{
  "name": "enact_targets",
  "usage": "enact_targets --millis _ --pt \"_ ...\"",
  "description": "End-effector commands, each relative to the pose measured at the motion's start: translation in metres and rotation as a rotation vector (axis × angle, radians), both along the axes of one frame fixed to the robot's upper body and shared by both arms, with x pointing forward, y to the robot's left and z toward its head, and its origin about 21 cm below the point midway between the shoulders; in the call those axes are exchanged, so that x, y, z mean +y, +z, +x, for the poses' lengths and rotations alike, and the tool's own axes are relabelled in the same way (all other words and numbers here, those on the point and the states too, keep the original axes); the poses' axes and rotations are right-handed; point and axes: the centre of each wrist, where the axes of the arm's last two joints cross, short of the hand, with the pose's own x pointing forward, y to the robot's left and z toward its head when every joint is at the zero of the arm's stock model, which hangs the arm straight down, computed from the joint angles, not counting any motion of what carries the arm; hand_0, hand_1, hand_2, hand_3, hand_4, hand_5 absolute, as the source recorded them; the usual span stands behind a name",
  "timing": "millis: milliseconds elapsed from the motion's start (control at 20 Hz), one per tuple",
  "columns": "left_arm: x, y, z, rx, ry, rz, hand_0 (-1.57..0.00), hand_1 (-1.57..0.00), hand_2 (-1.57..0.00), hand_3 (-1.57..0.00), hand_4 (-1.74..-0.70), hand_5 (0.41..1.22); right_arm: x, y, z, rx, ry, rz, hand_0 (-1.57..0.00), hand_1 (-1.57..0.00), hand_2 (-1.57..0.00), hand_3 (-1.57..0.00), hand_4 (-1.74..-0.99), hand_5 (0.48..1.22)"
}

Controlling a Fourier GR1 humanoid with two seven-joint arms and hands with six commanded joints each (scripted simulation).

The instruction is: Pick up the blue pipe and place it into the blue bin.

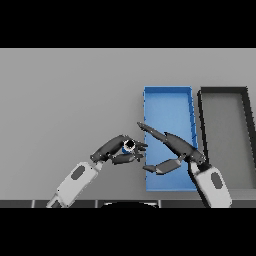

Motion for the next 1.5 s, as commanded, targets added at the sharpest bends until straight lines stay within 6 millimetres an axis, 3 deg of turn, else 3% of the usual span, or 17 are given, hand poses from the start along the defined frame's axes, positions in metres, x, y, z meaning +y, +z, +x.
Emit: enact_targets --millis 0,150,450,550,650,700,750,800,900,1100,1250,1400,1450 --pt "0.001 0.0 0.0 0.001 0.003 -0.002 -1.57 -1.57 -1.57 -1.49 -1.74 1.221 0.007 0.001 0.004 0.004 0.026 -0.004 0.0 0.0 0.0 0.0 -1.276 0.527" --pt "0.0 -0.001 0.0 -0.004 -0.024 -0.002 -1.57 -1.57 -1.57 -1.52 -1.74 1.221 0.028 0.006 0.014 0.009 0.073 -0.037 0.0 0.0 0.0 0.0 -1.232 0.531" --pt "0.004 0.0 0.0 -0.022 -0.024 0.031 -1.57 -1.57 -1.57 -1.54 -1.74 1.221 0.066 0.013 0.03 0.006 0.164 -0.059 0.0 0.0 0.0 0.0 -1.218 0.508" --pt "0.004 0.0 0.0 0.012 -0.039 0.006 -1.57 -1.57 -1.57 -1.48 -1.74 1.221 0.072 0.018 0.038 0.001 0.195 -0.059 -0.05 -0.08 -0.1 -0.05 -1.245 0.506" --pt "0.005 0.006 0.004 -0.024 -0.036 0.138 -1.18 -1.08 -1.06 -1.03 -1.68 1.221 0.082 0.02 0.043 0.005 0.225 -0.081 -0.35 -0.38 -0.38 -0.3 -1.335 0.507" --pt "0.01 0.006 0.004 -0.004 -0.05 0.214 -0.99 -0.88 -0.85 -0.82 -1.55 1.221 0.082 0.019 0.044 0.0 0.241 -0.094 -0.53 -0.53 -0.53 -0.44 -1.362 0.508" --pt "0.008 0.005 0.001 0.005 -0.047 0.236 -0.82 -0.71 -0.68 -0.66 -1.48 1.221 0.089 0.017 0.042 -0.005 0.261 -0.096 -0.72 -0.7 -0.74 -0.63 -1.43 0.522" --pt "0.008 0.004 0.004 -0.012 -0.03 0.199 -0.78 -0.71 -0.69 -0.58 -1.53 1.221 0.092 0.017 0.044 0.004 0.277 -0.084 -0.89 -0.87 -0.91 -0.77 -1.486 0.55" --pt "0.005 0.003 0.001 -0.022 -0.01 0.144 -1.06 -1.02 -0.97 -0.94 -1.61 1.221 0.098 0.018 0.044 0.05 0.321 -0.057 -1.13 -1.12 -1.14 -0.96 -1.562 0.666" --pt "-0.001 0.001 0.001 -0.003 -0.017 0.007 -1.36 -1.34 -1.25 -1.31 -1.69 1.221 0.099 0.008 0.042 0.075 0.331 0.003 -1.39 -1.39 -1.4 -1.32 -1.452 0.968" --pt "0.001 0.004 0.003 0.002 -0.025 -0.013 -1.46 -1.45 -1.37 -1.44 -1.71 1.221 0.096 0.012 0.038 -0.034 0.337 -0.017 -1.48 -1.48 -1.48 -1.44 -1.457 1.092" --pt "0.003 0.003 0.004 0.007 -0.013 -0.023 -1.52 -1.51 -1.39 -1.5 -1.73 1.221 0.098 0.012 0.04 -0.015 0.332 -0.007 -1.52 -1.52 -1.53 -1.51 -1.475 1.155" --pt "0.004 0.003 0.004 -0.021 -0.012 -0.018 -1.43 -1.35 -1.22 -1.33 -1.65 1.221 0.097 0.013 0.041 -0.011 0.325 0.011 -1.53 -1.53 -1.53 -1.52 -1.48 1.168"
